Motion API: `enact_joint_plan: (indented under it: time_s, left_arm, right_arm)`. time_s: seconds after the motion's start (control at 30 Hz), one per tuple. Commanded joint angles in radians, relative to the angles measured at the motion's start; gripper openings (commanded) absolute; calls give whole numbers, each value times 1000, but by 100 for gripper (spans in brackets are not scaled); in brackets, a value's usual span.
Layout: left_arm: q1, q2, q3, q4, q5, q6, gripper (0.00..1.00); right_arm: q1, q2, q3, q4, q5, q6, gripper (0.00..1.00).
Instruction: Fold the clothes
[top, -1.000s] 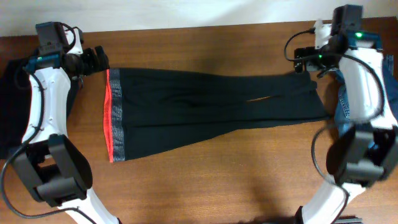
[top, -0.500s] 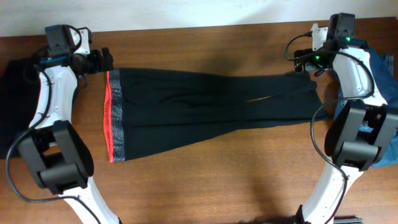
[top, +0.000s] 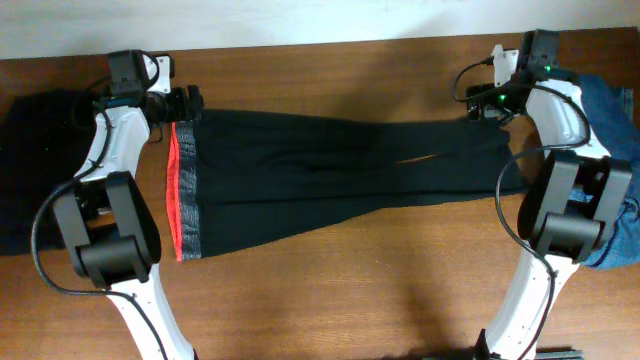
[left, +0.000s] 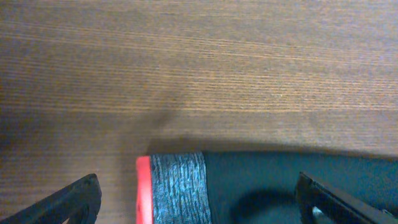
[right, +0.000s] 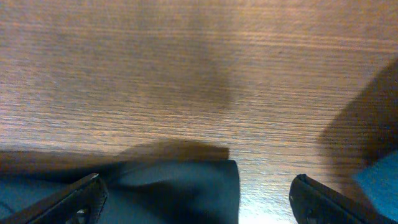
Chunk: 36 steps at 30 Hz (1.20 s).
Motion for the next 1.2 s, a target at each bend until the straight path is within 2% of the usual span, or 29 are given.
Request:
enact_joint_plan:
  time_s: [0.0, 0.13, 0.93, 1.17]
  left_arm:
    - [0, 43, 1, 17, -15, 15, 99]
    - [0, 59, 1, 35, -79, 16, 99]
    - [-3, 136, 1, 98, -68, 16, 99]
    - [-3, 136, 1, 95, -68, 16, 96]
  right_arm:
    - [-1, 20, 4, 9, -28, 0, 99]
    - [0, 28, 4, 15, -31, 0, 99]
    - [-1, 55, -18, 82, -29, 0, 99]
    - [0, 97, -18, 74, -30, 1, 99]
